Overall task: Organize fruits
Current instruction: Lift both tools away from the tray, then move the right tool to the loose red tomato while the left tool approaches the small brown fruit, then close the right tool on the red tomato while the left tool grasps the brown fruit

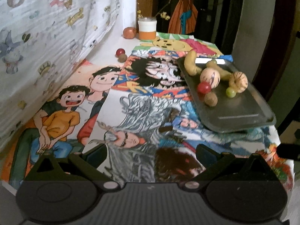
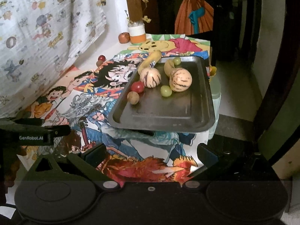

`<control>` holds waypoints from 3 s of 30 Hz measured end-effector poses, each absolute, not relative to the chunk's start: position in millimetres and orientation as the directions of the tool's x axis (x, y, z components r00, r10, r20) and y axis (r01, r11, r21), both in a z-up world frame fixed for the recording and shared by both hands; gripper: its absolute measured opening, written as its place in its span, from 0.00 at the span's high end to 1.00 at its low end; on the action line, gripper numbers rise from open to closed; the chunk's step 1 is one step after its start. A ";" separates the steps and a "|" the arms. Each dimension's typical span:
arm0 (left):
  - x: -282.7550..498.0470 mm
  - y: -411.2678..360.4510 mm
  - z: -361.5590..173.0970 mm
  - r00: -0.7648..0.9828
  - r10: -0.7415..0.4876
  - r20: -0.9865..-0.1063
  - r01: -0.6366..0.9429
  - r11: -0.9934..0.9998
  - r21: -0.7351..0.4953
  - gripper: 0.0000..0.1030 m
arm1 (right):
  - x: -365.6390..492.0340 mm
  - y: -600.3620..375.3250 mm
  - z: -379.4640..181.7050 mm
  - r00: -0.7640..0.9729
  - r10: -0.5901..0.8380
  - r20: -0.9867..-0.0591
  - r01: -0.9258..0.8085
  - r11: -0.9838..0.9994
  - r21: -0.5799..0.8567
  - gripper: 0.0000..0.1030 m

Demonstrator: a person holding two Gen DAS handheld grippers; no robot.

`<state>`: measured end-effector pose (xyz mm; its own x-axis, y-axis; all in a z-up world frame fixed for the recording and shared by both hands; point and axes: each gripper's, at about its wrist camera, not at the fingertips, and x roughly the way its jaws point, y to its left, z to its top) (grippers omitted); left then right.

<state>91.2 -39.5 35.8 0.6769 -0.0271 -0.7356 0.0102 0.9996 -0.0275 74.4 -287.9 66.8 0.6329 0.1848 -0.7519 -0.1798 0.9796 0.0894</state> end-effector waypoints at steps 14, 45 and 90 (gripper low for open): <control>89.2 -8.3 39.2 0.680 -0.027 -0.733 -0.025 0.998 -0.061 0.00 | 84.7 -277.9 92.0 0.593 0.277 -0.756 -0.194 0.960 0.199 0.00; 206.5 60.1 79.2 0.841 0.077 -0.536 -0.131 0.989 -0.062 0.00 | 305.4 -172.3 200.8 0.620 0.475 -0.625 -0.570 0.820 0.058 0.00; 393.4 39.9 -25.4 0.798 0.012 -0.602 -0.154 0.970 -0.186 0.65 | 534.9 -31.5 -4.8 0.255 0.530 -0.809 -0.520 0.780 0.347 0.64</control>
